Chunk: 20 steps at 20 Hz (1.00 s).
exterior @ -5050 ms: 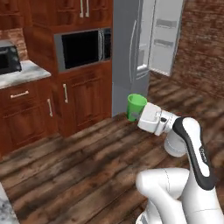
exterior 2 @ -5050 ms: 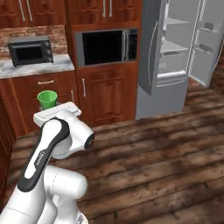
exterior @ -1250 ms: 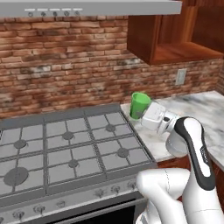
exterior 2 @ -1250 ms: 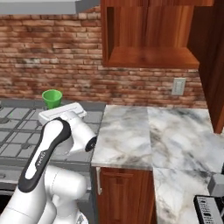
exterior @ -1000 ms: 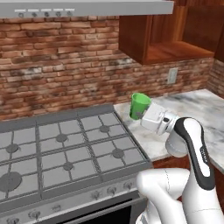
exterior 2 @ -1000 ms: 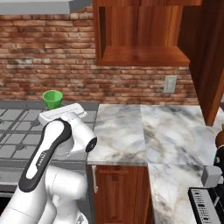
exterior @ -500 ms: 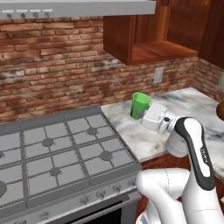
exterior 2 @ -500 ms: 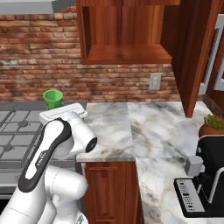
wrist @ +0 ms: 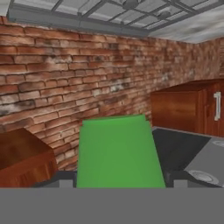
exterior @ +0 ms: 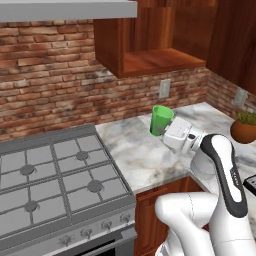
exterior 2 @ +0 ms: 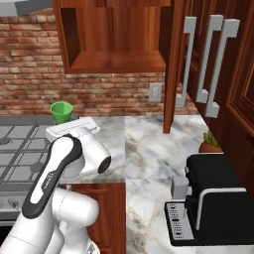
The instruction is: Move the cup from next to the sink to the open cabinet. Then, move the bowl with the onion to the fridge to clear the area for faucet cleaning.
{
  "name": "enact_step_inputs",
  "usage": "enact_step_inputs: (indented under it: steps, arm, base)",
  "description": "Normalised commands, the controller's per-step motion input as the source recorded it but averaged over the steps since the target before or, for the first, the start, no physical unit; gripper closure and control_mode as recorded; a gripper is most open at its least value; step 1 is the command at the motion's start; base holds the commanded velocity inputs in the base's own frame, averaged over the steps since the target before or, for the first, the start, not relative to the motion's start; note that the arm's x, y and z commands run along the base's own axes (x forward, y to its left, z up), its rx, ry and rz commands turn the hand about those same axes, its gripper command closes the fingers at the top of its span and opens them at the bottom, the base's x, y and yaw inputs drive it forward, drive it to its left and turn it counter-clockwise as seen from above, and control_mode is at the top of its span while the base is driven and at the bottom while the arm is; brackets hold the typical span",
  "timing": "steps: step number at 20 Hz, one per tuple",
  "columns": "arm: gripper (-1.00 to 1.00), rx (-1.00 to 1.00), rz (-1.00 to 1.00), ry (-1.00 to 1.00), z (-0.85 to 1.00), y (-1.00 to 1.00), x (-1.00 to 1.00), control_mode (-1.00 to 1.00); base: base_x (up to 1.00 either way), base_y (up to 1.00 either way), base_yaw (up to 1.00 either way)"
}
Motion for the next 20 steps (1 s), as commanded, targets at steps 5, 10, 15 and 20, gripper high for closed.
enact_step_inputs:
  steps: [5, 10, 15, 20]
  arm:
    - [1.0, 0.0, 0.0, 0.0, 0.0, 0.0, 0.0, 1.0]
    - [1.0, 0.0, -0.19, 0.0, 0.56, -0.81, 0.03, -1.0]
    - [1.0, 0.0, -0.39, 0.03, 0.95, -0.41, 0.23, -1.0]
    - [1.0, 0.0, -0.23, 0.11, 1.0, -0.04, 0.59, -1.0]
  base:
    - [0.14, -0.55, -0.04]
    - [0.0, 0.0, 0.0]
    - [0.0, 0.0, 0.0]
    - [0.0, 0.0, 0.0]
